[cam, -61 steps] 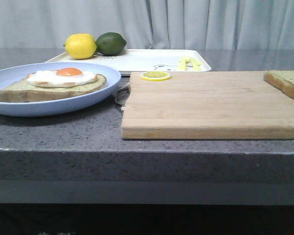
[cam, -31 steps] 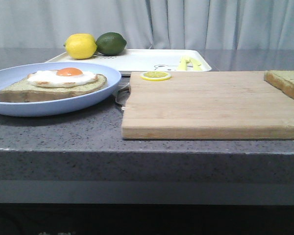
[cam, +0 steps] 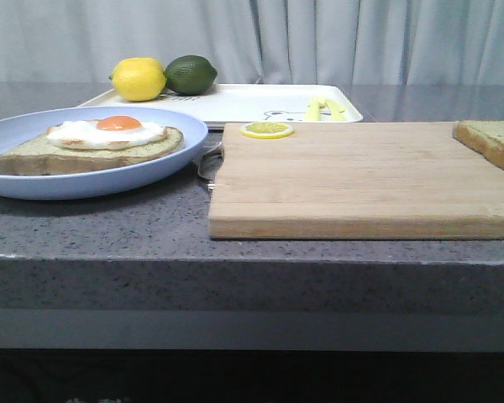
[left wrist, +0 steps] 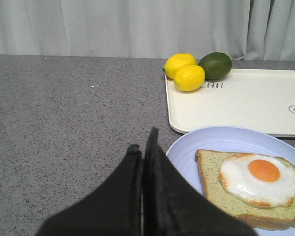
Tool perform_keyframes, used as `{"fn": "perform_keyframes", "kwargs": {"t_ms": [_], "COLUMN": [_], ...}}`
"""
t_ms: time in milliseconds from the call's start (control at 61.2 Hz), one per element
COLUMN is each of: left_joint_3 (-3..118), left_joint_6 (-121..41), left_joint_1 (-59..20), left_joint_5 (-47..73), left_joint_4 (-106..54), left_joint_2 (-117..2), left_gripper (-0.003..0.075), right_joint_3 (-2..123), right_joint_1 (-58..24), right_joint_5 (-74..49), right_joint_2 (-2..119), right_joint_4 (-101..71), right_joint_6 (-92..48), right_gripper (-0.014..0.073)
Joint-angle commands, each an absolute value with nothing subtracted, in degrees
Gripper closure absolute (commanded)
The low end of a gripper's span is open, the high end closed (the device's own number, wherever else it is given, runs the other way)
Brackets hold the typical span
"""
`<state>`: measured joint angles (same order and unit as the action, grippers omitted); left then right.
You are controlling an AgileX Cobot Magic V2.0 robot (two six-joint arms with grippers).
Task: Place bread and move sandwich to tray
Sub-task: 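Grasp the plain bread slice with the right gripper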
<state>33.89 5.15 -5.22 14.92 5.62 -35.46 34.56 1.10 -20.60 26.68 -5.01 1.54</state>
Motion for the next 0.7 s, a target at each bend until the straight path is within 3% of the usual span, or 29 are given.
{"fn": "perform_keyframes", "kwargs": {"t_ms": [0, 131, 212, 294, 359, 474, 686], "left_joint_3": [36.2, 36.2, 36.2, 36.2, 36.2, 36.2, 36.2], "left_joint_6": [5.1, 5.1, 5.1, 5.1, 5.1, 5.1, 5.1], "left_joint_1": [-5.8, -5.8, -5.8, -5.8, -5.8, -5.8, -5.8], "left_joint_5": [9.7, 9.8, 10.0, 9.8, 9.8, 9.9, 9.9], "left_joint_4": [5.8, 5.8, 5.8, 5.8, 5.8, 5.8, 5.8], "left_joint_2": [-35.7, -35.8, -35.8, -35.8, -35.8, -35.8, -35.8], "left_gripper": [0.0675, 0.0489, 0.0325, 0.0183, 0.0130, 0.0137, 0.0156], "right_joint_3": [36.7, 36.4, 35.9, 35.4, 35.4, 37.7, 52.6], "right_joint_1": [1.2, 1.2, 1.2, 1.2, 1.2, 1.5, 7.9], "right_joint_5": [-15.7, -15.6, -14.7, -14.1, -14.2, -16.3, -30.3], "right_joint_2": [27.3, 27.3, 27.3, 27.3, 27.3, 30.9, 52.6], "right_joint_4": [-4.6, -4.6, -4.6, -4.6, -4.6, -4.6, -4.4], "right_joint_6": [1.3, 1.3, 1.3, 1.3, 1.3, 1.3, 2.3], "right_gripper": [0.0431, 0.0074, -0.0076, -0.0048, -0.0048, -0.0048, -0.0048]}}
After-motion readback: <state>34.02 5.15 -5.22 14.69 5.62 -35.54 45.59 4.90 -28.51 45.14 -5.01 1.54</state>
